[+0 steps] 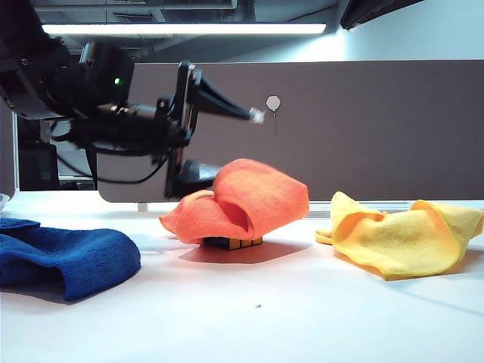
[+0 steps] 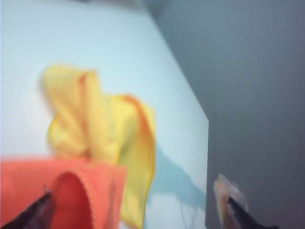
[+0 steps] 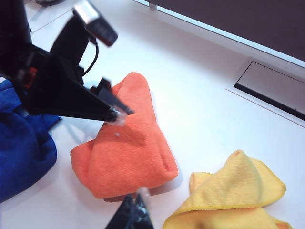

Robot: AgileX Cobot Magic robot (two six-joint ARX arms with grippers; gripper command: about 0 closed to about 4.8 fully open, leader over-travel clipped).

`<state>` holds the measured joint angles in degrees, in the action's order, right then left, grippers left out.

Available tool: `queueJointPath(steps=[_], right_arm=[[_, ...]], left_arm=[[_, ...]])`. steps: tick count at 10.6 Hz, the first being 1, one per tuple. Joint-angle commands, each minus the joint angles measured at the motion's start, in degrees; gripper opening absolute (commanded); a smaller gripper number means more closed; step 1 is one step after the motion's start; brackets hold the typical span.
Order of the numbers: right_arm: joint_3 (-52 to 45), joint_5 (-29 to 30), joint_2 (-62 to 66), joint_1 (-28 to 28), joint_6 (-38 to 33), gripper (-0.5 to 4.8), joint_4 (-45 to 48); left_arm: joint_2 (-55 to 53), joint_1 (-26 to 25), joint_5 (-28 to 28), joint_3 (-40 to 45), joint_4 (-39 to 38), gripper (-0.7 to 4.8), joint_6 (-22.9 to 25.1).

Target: Pick up a rag that is the same color as the top surface of the Rubik's Cube and cover the cube with it.

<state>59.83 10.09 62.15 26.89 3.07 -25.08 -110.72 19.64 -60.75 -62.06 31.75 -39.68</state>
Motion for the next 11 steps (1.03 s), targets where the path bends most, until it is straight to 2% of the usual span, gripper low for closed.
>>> queueJointPath(steps=[1,3,5,6,7,9,10,11], right_arm=[[0.2,-0.1,0.0,0.1,0.0,-0.01,3.0],[0.2,-0.1,0.1,0.1,0.0,0.0,3.0],[0.2,-0.1,0.1,0.1,0.0,-0.01,3.0],[0.2,-0.1,0.1,0.1,0.0,-0.01,3.0],[0.2,-0.1,0.1,0.1,0.0,-0.01,3.0],[0.2,-0.1,0.1,0.1,0.0,-0.01,3.0],[0.2,-0.1,0.1,0.1,0.0,-0.01,3.0],[0.2,-0.1,0.1,0.1,0.0,-0.01,3.1]], left_arm=[[0.3,-0.2,-0.2,-0.2,-9.7,4.79,3.7],[0.3,-0.3,9.6,-0.2,-8.3,4.79,4.4],[0.3,-0.2,13.4,-0.2,-4.1,4.79,5.0],[0.3,-0.2,9.0,-0.2,5.8,4.79,4.5],[0.3,-0.2,7.7,-0.2,12.3,4.79,2.6],[0.3,-0.2,6.8,-0.2,18.5,4.79,1.0],[0.3,-0.2,5.8,-0.2,25.2,4.79,-1.3],[0.3,-0.2,5.7,-0.2,26.7,4.79,-1.3]])
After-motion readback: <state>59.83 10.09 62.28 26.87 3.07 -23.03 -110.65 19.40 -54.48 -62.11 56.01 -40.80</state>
